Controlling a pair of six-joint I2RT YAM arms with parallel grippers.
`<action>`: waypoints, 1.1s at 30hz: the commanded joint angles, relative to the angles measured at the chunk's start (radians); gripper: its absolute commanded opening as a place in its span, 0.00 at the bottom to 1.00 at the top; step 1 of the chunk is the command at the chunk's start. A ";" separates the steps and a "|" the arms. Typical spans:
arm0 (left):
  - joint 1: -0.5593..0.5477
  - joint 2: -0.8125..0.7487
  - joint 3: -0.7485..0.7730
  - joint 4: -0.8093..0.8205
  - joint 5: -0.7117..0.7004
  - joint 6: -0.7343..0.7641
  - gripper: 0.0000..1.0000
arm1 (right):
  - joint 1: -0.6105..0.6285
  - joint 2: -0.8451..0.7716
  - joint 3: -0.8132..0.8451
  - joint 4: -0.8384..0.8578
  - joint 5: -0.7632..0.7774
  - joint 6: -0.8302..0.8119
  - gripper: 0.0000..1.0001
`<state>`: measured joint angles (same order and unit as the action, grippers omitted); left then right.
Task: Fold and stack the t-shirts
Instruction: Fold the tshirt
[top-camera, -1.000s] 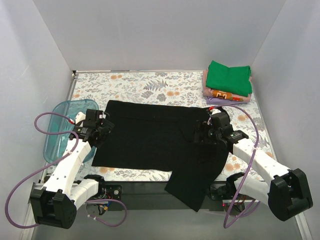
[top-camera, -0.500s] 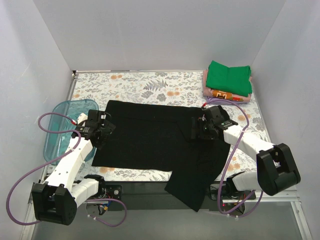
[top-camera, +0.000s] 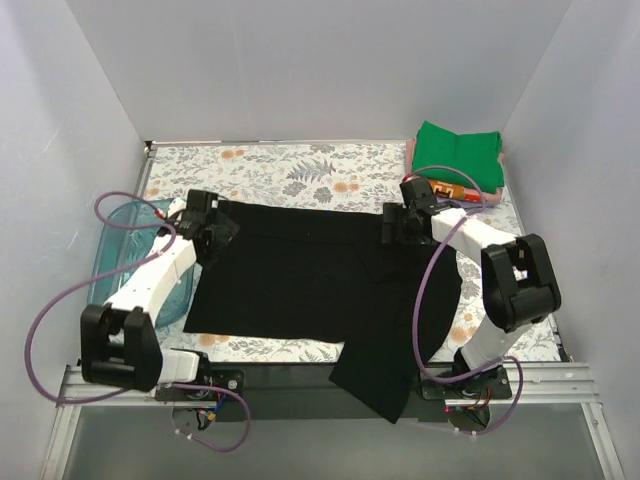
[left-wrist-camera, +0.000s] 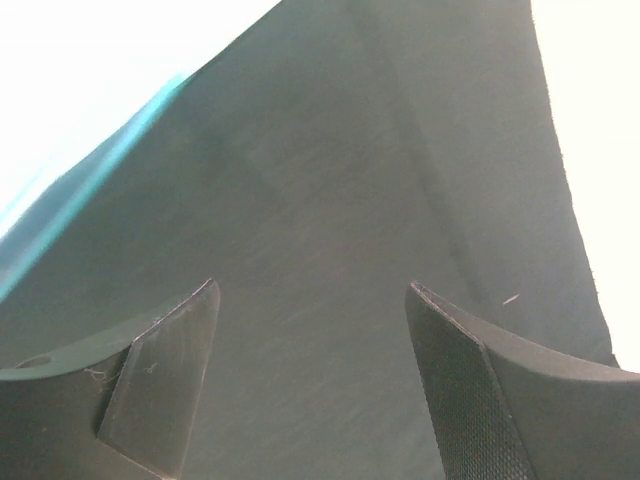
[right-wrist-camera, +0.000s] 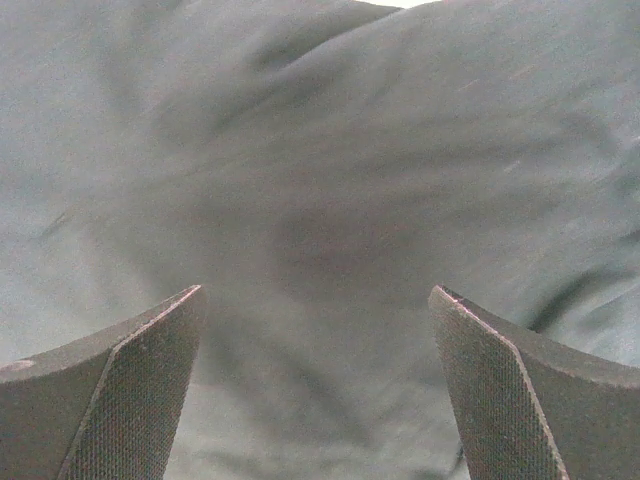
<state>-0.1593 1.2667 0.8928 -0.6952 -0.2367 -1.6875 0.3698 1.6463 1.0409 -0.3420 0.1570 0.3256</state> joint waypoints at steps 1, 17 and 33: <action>-0.003 0.144 0.113 0.100 0.011 0.057 0.74 | -0.049 0.076 0.099 -0.017 0.050 -0.037 0.98; 0.018 0.744 0.502 0.115 -0.018 0.085 0.74 | -0.087 0.357 0.300 -0.005 0.024 -0.086 0.98; 0.011 0.397 0.346 0.023 -0.023 0.052 0.73 | -0.108 0.126 0.263 0.000 -0.089 -0.111 0.98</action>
<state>-0.1463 1.8786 1.3167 -0.6025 -0.2256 -1.6146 0.2619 1.9221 1.3334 -0.3515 0.1104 0.2283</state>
